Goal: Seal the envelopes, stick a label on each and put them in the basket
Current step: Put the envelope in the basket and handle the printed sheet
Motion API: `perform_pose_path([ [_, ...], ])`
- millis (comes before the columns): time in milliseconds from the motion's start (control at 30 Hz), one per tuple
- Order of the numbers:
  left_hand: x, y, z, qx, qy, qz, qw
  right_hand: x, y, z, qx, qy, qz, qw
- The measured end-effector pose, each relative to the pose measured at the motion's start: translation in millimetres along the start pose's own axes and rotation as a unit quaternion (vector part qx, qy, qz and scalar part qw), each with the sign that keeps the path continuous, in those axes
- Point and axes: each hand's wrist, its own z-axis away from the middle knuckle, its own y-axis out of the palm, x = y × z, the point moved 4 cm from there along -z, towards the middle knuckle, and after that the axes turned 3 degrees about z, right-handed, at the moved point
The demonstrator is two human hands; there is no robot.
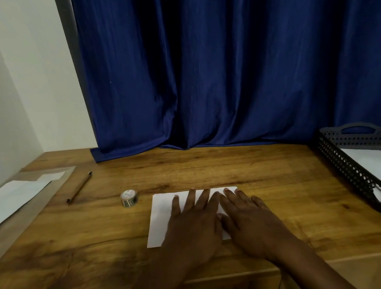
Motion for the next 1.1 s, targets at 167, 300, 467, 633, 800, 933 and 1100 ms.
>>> perform_pose_path([
  [167, 31, 6, 5, 0.031, -0.008, -0.001, 0.999, 0, 0, -1, -0.003, -0.003, 0.006, 1.000],
  [300, 58, 6, 22, 0.038, -0.040, -0.011, 0.998, -2, 0, -1, 0.003, -0.001, 0.012, 1.000],
  [467, 74, 4, 36, 0.016, -0.059, -0.009, 0.998, 0, -1, 0, 0.008, 0.002, 0.013, 1.000],
  [633, 69, 0, 41, 0.012, -0.062, -0.008, 0.998, 2, -10, 10, -0.032, -0.011, -0.021, 0.999],
  [800, 63, -7, 68, 0.019, -0.019, 0.040, 0.999, 13, -18, 38, 0.009, -0.118, -0.063, 0.991],
  [933, 59, -3, 101, 0.037, 0.040, -0.020, 0.998, 16, -19, 65, 0.023, -0.161, -0.012, 0.987],
  [1100, 54, -2, 134, -0.010, 0.091, -0.034, 0.995, 18, -15, 97, -0.012, -0.192, 0.037, 0.981],
])
